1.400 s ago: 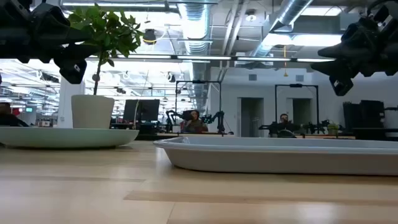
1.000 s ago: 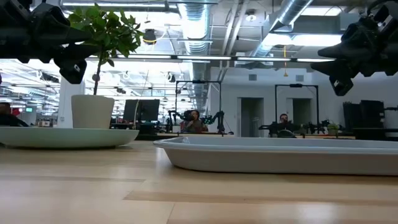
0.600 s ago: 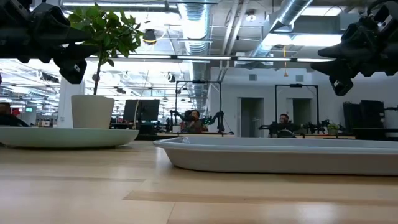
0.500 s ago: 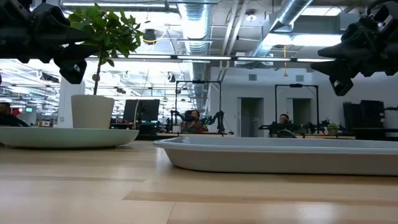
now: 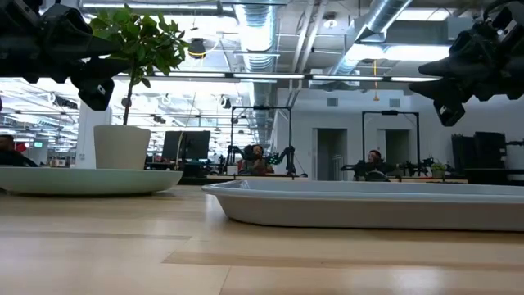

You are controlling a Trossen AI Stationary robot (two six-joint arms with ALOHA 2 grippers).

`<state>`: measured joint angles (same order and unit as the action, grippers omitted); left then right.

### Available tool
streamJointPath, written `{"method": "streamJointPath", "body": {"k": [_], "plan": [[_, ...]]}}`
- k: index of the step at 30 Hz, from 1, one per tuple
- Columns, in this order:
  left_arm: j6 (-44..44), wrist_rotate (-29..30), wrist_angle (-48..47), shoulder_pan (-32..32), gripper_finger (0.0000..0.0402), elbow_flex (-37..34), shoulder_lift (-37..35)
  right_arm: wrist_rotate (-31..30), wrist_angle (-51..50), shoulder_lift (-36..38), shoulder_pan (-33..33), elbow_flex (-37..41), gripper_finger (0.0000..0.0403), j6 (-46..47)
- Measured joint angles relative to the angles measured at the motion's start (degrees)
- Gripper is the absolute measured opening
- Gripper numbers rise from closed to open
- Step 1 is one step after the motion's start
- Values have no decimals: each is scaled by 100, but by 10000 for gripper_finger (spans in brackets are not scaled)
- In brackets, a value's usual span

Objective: Pick and place plate/cup/fork/spoon on tray

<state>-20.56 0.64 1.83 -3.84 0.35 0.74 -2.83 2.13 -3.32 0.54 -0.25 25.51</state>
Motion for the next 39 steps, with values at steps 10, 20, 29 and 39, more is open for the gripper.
{"method": "streamJointPath", "body": {"k": [10, 20, 29, 39], "plan": [[0, 0, 2, 1, 119, 1, -1, 0, 0, 0, -1, 0, 178, -1], [0, -1, 2, 1, 119, 0, -1, 2, 0, -1, 0, 0, 178, 1], [-11, -1, 1, 0, 119, 1, 0, 0, 0, 1, -1, 0, 178, 1], [-594, 230, 36, 0, 119, 1, 1, 0, 0, -1, 0, 0, 178, 1]]}}
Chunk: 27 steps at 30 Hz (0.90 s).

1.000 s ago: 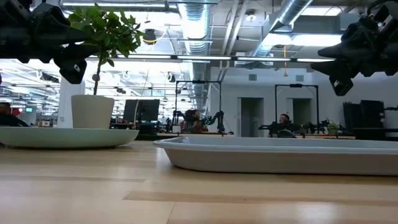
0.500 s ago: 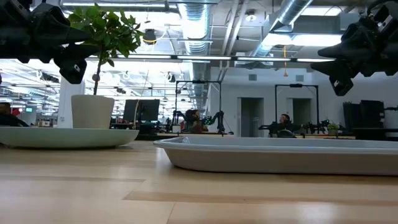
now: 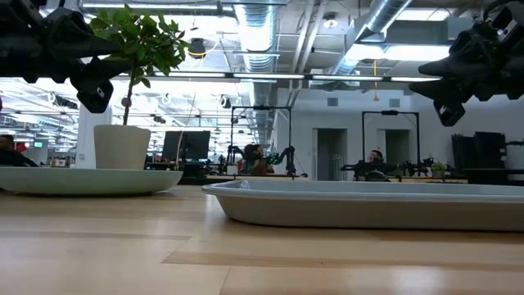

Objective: Pick and place plate/cup/fork/spoon on tray
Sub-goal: Put the green cup on the blue tray

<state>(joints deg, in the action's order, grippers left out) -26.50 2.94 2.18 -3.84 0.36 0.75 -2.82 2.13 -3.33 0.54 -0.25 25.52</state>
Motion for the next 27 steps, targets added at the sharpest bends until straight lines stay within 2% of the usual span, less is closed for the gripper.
{"method": "streamJointPath", "body": {"k": [5, 12, 15, 18, 23, 27], "plan": [[-507, 572, 106, 1, 119, -1, -2, -1, 7, 2, -2, 0, 178, 48], [-1463, 1261, 201, 2, 119, -2, -2, -70, 111, 0, -31, 0, 176, 1122], [-1865, 1398, 224, 2, 119, -2, -2, -318, 133, -2, -31, 0, 176, 1632], [-2348, 1597, 231, 2, 119, -2, -2, -852, 175, -2, -31, 0, 176, 2002], [-2218, 2400, 294, 2, 119, -2, -1, -1510, 221, -2, -31, 0, 177, 2436], [-2453, 2980, 314, 2, 119, 0, -1, -1658, 221, -2, -31, 0, 177, 2519]]}}
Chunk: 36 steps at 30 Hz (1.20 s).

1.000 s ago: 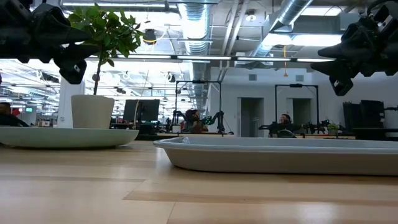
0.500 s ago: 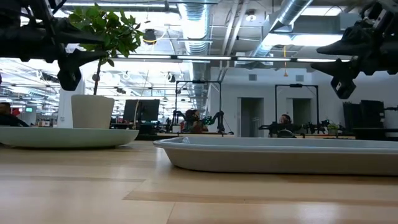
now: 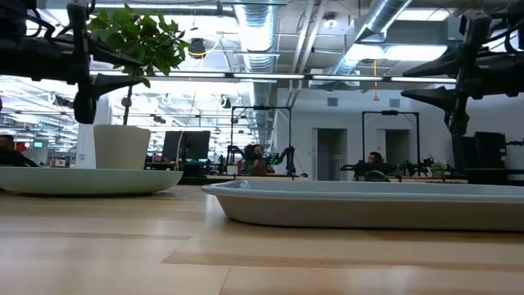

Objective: Pick and place plate/cup/fork/spoon on tray
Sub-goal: Put the green cup on the blue tray

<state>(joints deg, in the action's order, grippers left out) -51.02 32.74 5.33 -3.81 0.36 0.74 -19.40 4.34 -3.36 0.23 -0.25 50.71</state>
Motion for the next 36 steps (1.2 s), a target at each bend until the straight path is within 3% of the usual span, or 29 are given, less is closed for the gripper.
{"method": "streamJointPath", "body": {"k": [9, 16, 18, 25, 28, 33, 36], "plan": [[-700, -143, 237, 0, 119, 0, 2, -201, 825, 2, -200, -56, 175, -369], [-380, 212, 1531, 0, 119, 12, -1, -332, 818, -265, -844, -896, 171, -1397], [-238, 367, 1529, 0, 119, 98, 0, -336, 859, -507, -1029, -1202, 171, -1628], [87, 311, 1428, 4, 119, 701, 21, 112, 787, -1889, -1347, -2262, 171, -2119], [80, -76, 1214, 4, 119, 1038, 125, 450, 628, -2593, -1351, -2747, 171, -2164], [-116, -985, 117, 4, 112, 1763, 622, 1049, 573, -3877, -1215, -3621, 171, -2575], [-123, -1237, -586, 2, 105, 2196, 1013, 1217, 310, -4707, -1011, -4244, 171, -2915]]}}
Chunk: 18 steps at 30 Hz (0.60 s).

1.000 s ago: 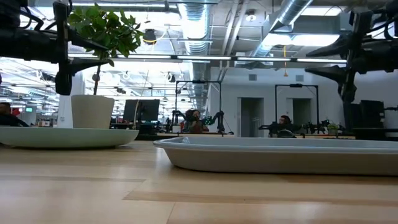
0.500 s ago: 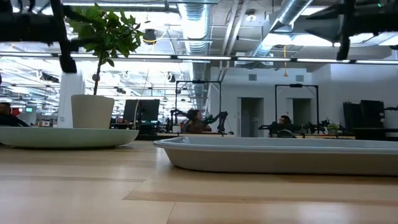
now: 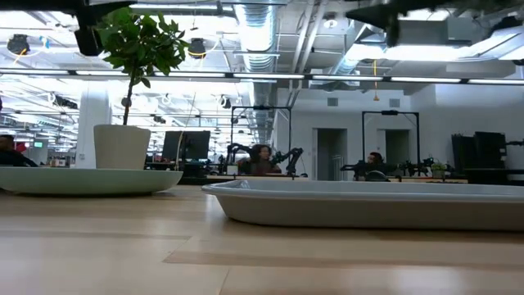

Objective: Pick and place plate/cup/fork/spoon on tray
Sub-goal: Put the green cup on the blue tray

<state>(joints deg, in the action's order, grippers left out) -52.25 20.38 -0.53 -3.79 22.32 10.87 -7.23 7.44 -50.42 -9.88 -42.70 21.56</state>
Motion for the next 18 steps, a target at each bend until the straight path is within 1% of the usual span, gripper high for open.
{"method": "streamJointPath", "body": {"k": [3, 6, 11, 12, 14, 15, 18], "plan": [[-100, -26, -861, 0, 98, 351, 368, 82, -263, -782, 213, -642, 171, -317], [-233, -37, -1526, 0, 94, 518, 644, 146, -393, -1568, 392, -1239, 171, -357], [-685, -56, -2128, 0, 92, 525, 910, 155, -376, -2775, 793, -2119, 171, -534], [-769, -135, -2245, 0, 92, 527, 958, 154, -399, -2976, 869, -2259, 171, -621], [-807, -592, -2489, 3, 92, 530, 1029, 155, -411, -3346, 1027, -2517, 171, -705], [-832, -943, -2550, 2, 92, 530, 1074, 158, -428, -3500, 1100, -2631, 171, -706], [-776, -2256, -2551, -18, 91, 530, 1198, 273, -589, -3821, 1300, -2964, 171, -711]]}}
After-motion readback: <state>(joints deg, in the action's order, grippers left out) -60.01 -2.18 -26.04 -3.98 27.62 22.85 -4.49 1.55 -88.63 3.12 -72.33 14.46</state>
